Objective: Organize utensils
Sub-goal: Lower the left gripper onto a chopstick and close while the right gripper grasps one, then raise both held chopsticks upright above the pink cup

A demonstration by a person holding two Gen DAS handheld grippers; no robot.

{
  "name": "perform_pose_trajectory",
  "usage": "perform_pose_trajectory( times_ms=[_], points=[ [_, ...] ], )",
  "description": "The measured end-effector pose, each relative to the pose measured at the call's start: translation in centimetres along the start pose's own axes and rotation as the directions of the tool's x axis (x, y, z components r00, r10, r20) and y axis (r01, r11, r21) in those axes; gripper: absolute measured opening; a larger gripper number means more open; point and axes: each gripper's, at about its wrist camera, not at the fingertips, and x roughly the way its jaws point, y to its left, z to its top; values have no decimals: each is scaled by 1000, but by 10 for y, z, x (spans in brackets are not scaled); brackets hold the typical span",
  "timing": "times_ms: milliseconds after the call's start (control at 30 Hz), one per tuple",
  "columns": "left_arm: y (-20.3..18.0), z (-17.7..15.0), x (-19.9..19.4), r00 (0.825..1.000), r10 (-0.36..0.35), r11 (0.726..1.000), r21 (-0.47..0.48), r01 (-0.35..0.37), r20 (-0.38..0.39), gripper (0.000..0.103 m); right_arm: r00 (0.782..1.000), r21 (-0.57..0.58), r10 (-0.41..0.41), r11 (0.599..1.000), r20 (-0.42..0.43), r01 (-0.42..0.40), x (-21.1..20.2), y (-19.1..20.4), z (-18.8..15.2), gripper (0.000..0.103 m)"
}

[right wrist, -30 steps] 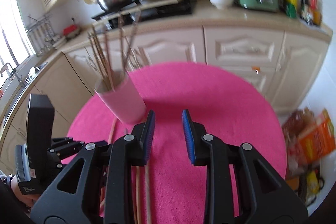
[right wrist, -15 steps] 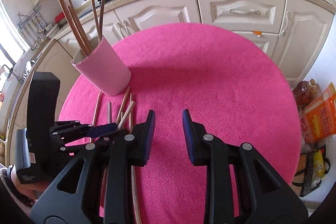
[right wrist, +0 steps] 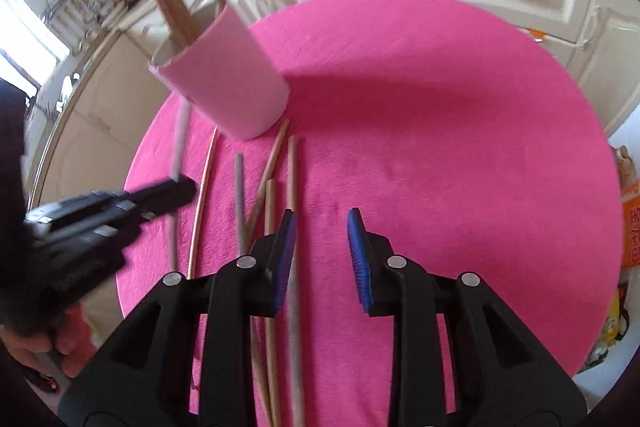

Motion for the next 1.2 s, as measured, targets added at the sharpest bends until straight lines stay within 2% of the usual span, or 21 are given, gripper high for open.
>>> perform_pose_trajectory(
  times_ms=[267, 333, 400, 533, 600, 767, 833, 967, 1067, 1200],
  points=[
    [35, 3, -34, 997, 28, 993, -115, -20, 69, 6, 990, -86, -49, 996, -130, 37, 33, 27, 6, 27],
    [43, 2, -39, 997, 28, 989, -145, -17, 75, 6, 986, -101, -63, 994, -153, 48, 39, 30, 7, 18],
    [48, 2, -42, 996, 35, 986, -164, -21, 84, 6, 982, -117, -80, 991, -172, 61, 45, 32, 7, 16],
    [58, 1, -48, 995, 42, 983, -179, -25, 92, 6, 977, -166, -130, 981, -170, 102, 49, 37, 12, 8],
    [57, 1, -50, 995, 44, 982, -185, -25, 95, 6, 975, -189, -142, 976, -169, 109, 51, 39, 14, 8],
    [55, 4, -56, 993, 39, 982, -188, -18, 110, 6, 977, -181, -122, 979, -174, 91, 47, 34, 17, 7],
    [55, 4, -59, 992, 36, 983, -185, -13, 120, 6, 982, -154, -100, 985, -157, 76, 41, 28, 18, 7],
    [52, 8, -69, 989, 26, 984, -179, -1, 143, 6, 996, -44, -5, 999, -94, 1, 17, 6, 19, 7],
    [47, 12, -78, 986, 18, 986, -166, 10, 167, 6, 998, 17, 58, 998, -5, -58, -9, -9, 26, 7],
    [39, 18, -90, 980, 2, 989, -146, 28, 201, 6, 991, 33, 79, 996, 111, -83, -41, -17, 36, 7]
  ],
)
